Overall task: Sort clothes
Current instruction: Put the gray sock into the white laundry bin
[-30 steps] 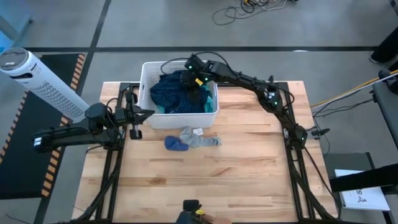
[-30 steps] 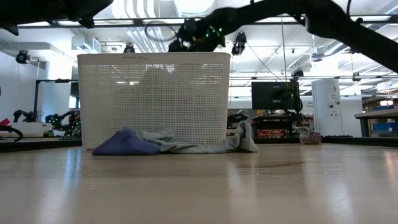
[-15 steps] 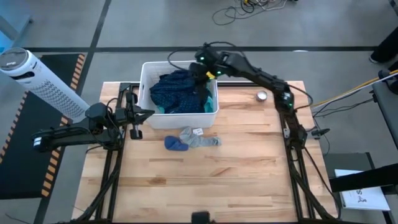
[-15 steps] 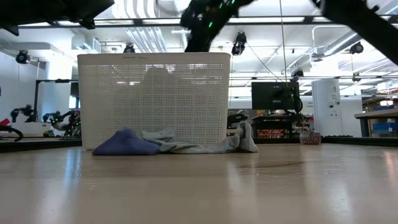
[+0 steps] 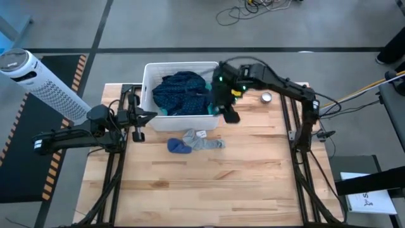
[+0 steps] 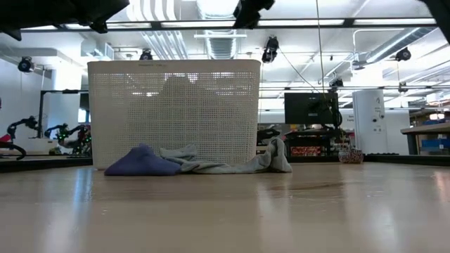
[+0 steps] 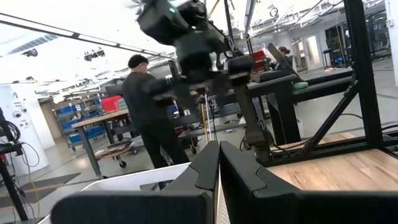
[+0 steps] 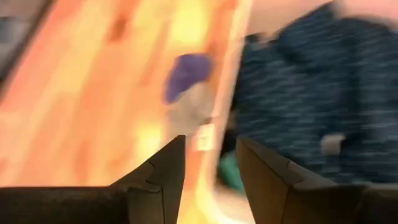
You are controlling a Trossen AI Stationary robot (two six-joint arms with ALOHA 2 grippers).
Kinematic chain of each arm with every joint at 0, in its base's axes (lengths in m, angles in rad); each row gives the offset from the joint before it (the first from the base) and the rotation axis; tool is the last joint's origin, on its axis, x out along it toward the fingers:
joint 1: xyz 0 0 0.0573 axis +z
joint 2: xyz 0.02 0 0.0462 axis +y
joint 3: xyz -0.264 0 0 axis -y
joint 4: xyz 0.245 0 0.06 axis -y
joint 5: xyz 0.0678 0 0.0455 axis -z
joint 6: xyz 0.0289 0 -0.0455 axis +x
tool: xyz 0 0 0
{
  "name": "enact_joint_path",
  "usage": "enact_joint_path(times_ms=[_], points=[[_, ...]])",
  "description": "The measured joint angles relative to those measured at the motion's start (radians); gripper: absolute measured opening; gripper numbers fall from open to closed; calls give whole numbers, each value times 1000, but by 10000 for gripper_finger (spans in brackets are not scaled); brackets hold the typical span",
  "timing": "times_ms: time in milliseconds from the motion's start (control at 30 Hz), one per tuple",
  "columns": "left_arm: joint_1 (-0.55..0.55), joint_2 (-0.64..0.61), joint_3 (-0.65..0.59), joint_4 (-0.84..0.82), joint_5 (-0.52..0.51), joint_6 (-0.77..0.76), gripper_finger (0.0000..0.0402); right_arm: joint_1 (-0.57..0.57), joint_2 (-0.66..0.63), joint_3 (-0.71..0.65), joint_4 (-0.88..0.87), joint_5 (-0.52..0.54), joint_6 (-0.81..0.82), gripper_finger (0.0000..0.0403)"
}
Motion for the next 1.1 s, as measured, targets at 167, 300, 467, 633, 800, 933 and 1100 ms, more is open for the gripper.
enact_joint_path(times_ms=[167,300,467,633,800,933,1100], points=[[0,0,0,-10,0,-4,0,61,-104,-283,66,-28,32,120],[0,0,0,-21,-1,-8,0,122,-220,-563,252,-21,125,125],[0,0,0,-21,-1,-8,0,193,-363,-919,556,96,291,146],[0,0,0,-21,-2,-8,0,239,-467,-1216,924,202,475,173],[0,0,0,-20,-2,-8,0,260,-465,-1404,1173,289,574,196],[0,0,0,-21,-3,-10,0,262,-417,-1473,1266,303,620,210],[0,0,0,-21,-3,-12,0,262,-328,-1485,1328,324,629,226]])
